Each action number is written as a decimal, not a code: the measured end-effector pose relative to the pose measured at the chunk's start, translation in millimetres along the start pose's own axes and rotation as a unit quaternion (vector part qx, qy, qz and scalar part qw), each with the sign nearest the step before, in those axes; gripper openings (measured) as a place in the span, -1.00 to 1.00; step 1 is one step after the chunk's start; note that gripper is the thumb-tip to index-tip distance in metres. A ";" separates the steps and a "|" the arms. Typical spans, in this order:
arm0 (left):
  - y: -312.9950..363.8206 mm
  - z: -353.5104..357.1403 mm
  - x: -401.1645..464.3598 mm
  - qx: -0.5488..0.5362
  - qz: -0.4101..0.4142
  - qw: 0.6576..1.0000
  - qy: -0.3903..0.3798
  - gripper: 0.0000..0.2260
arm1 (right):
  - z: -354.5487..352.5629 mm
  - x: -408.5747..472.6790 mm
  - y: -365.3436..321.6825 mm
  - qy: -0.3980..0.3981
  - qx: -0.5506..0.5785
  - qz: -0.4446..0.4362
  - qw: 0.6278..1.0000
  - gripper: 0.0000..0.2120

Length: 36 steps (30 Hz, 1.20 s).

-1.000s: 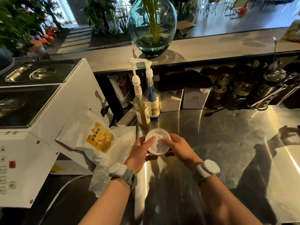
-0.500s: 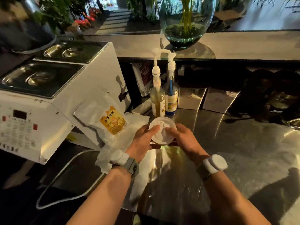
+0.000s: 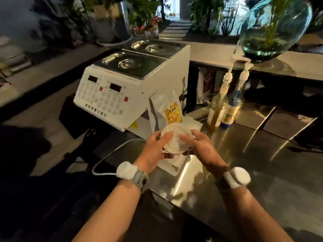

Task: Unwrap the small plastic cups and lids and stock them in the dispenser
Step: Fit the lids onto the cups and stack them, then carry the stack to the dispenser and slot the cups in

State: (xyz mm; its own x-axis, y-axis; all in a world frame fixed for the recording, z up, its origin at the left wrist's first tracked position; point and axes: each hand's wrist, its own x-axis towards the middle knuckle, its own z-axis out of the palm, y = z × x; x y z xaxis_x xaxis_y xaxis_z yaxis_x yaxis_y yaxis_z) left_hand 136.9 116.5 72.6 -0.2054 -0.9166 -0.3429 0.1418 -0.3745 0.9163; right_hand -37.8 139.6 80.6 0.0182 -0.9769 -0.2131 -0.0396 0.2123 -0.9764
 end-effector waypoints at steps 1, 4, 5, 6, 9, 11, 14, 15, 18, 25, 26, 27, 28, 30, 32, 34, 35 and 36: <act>-1.1 -3.5 -4.4 -0.005 0.002 1.000 0.001 -0.65 | 4.6 0.1 2.1 0.006 0.001 0.002 1.000 -0.60; -9.8 -57.2 -40.6 -0.023 0.016 0.999 0.027 -0.64 | 64.9 -15.1 6.2 -0.008 0.000 0.003 1.000 -0.69; -12.1 -77.1 -55.2 -0.031 0.016 0.999 0.042 -0.66 | 87.9 -22.8 8.2 -0.019 0.004 0.005 1.000 -0.72; -14.1 -102.2 -74.5 -0.040 0.024 0.997 0.055 -0.69 | 116.4 -30.5 9.6 -0.034 0.011 0.005 0.999 -0.74; -12.5 -148.0 -120.1 -0.048 0.038 0.995 0.077 -0.77 | 174.8 -46.3 12.3 -0.063 0.016 0.011 0.998 -0.54; -9.9 -174.6 -142.0 -0.065 0.047 0.993 0.090 -0.74 | 205.6 -55.2 10.9 -0.070 0.024 0.011 0.997 -0.58; -4.8 -220.9 -171.9 -0.093 0.080 0.985 0.124 -0.68 | 259.2 -68.4 -1.2 -0.100 0.069 0.015 0.992 -0.73; -2.1 -234.0 -182.8 -0.104 0.087 0.981 0.139 -0.67 | 275.4 -72.0 -7.2 -0.108 0.083 0.019 0.990 -0.75; 5.1 -256.9 -197.3 -0.147 0.108 0.969 0.165 -0.64 | 303.7 -76.6 -22.6 -0.116 0.129 0.024 0.985 -0.75; 43.4 -315.6 -226.3 -0.163 0.162 0.950 0.209 -0.60 | 382.1 -79.1 -73.1 -0.173 0.180 0.031 0.968 -0.73; 46.8 -317.5 -226.7 -0.168 0.168 0.949 0.208 -0.57 | 385.9 -78.4 -77.6 -0.179 0.194 0.036 0.964 -0.76; 52.1 -325.1 -226.6 -0.171 0.176 0.947 0.209 -0.55 | 395.8 -75.5 -84.0 -0.195 0.206 0.041 0.958 -0.78; 56.6 -333.6 -225.9 -0.167 0.184 0.945 0.213 -0.54 | 405.8 -72.1 -90.0 -0.215 0.218 0.049 0.951 -0.78; 70.3 -344.2 -222.8 -0.164 0.197 0.945 0.203 -0.59 | 423.6 -61.0 -101.2 -0.250 0.247 0.059 0.935 -0.77; 84.0 -354.3 -215.2 -0.176 0.208 0.940 0.206 -0.58 | 443.9 -47.4 -111.9 -0.268 0.246 0.058 0.930 -0.79; 96.9 -361.4 -203.5 -0.194 0.220 0.930 0.220 -0.49 | 465.3 -30.8 -119.8 -0.272 0.194 0.037 0.942 -0.79; 104.0 -365.7 -197.4 -0.212 0.231 0.923 0.222 -0.45 | 476.8 -22.4 -124.6 -0.271 0.148 0.018 0.951 -0.75; 107.7 -365.3 -194.0 -0.222 0.236 0.920 0.219 -0.44 | 481.4 -18.5 -126.5 -0.260 0.101 -0.006 0.960 -0.68</act>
State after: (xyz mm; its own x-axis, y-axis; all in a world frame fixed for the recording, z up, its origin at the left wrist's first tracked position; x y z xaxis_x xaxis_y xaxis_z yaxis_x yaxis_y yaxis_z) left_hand 545.8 203.0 162.1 0.3767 -0.9238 -0.0682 0.5171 0.1486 0.8429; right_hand 447.8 143.4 191.3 0.5160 -0.8453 -0.1388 0.1573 0.2528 -0.9546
